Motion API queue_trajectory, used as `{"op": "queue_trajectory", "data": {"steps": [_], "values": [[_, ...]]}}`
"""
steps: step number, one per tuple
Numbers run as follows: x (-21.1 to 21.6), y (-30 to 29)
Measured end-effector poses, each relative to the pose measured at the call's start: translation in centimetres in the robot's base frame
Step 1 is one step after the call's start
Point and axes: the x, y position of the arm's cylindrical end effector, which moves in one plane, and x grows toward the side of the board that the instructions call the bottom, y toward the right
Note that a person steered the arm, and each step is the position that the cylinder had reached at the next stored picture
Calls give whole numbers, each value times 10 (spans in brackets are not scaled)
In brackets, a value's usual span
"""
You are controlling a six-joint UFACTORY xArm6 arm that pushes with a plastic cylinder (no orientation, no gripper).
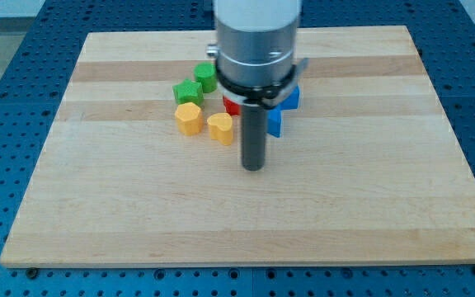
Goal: Push the yellow heart slightly upwards
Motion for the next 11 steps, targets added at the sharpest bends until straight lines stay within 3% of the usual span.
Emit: {"op": "queue_trajectory", "data": {"steps": [6,8,11], "values": [[-34,-27],[-34,-63],[-39,-50]]}}
